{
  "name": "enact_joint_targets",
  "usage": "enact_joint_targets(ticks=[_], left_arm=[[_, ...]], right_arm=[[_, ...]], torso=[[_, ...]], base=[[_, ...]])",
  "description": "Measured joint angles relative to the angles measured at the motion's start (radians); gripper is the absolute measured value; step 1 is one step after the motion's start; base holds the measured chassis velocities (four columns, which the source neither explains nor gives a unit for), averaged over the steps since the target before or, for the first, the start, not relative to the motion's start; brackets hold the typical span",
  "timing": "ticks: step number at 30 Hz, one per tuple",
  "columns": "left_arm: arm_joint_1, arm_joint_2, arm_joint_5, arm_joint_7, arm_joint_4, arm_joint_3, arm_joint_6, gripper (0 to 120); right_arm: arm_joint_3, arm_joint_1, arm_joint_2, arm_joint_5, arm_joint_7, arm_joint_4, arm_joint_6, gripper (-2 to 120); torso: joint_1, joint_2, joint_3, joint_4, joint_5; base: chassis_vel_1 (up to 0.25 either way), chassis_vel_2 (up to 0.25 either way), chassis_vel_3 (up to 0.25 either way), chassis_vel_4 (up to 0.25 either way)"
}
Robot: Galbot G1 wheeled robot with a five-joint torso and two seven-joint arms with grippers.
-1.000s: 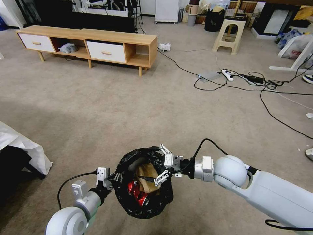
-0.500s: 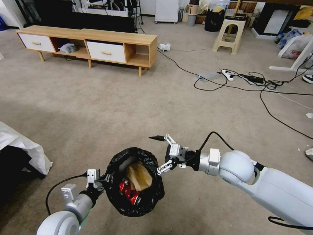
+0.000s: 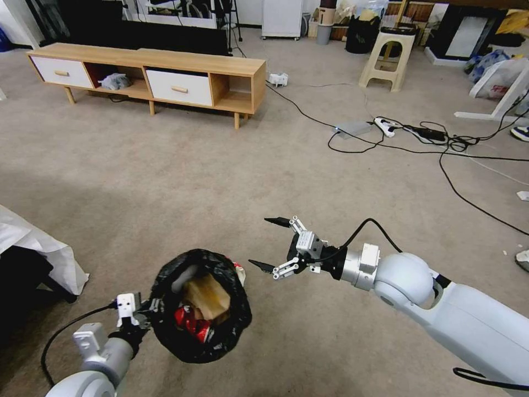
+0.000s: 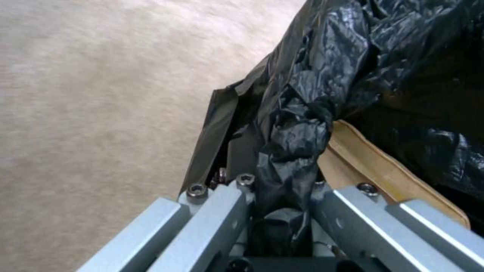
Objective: Pick up the trash bin, then pick up the garbage from the floor and place it into the trash bin.
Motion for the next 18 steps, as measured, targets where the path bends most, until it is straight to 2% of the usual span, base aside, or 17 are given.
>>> enact_joint_targets(ticks=[2, 8, 18], left_arm=[[0.008, -0.015, -0.004, -0.002, -0.005, -0.028, -0.005, 1], [0.017, -0.043, -0.004, 0.0, -0.018, -0.065, -0.018, 1], [0.018, -0.044, -0.014, -0.001, -0.019, -0.096, -0.022, 1]], right_arm=[[0.019, -0.019, 0.006, -0.002, 0.001, -0.005, 0.0, 100], [0.034, -0.028, 0.022, -0.004, 0.001, -0.022, 0.004, 100], [0.031, -0.024, 0.049, -0.009, -0.003, -0.05, 0.007, 100]], torso=[[0.0, 0.0, 0.0, -0.0001, 0.0], [0.0, 0.0, 0.0, -0.0001, 0.0], [0.0, 0.0, 0.0, -0.0001, 0.0]], base=[[0.0, 0.0, 0.0, 0.0], [0.0, 0.0, 0.0, 0.0], [0.0, 0.0, 0.0, 0.0]])
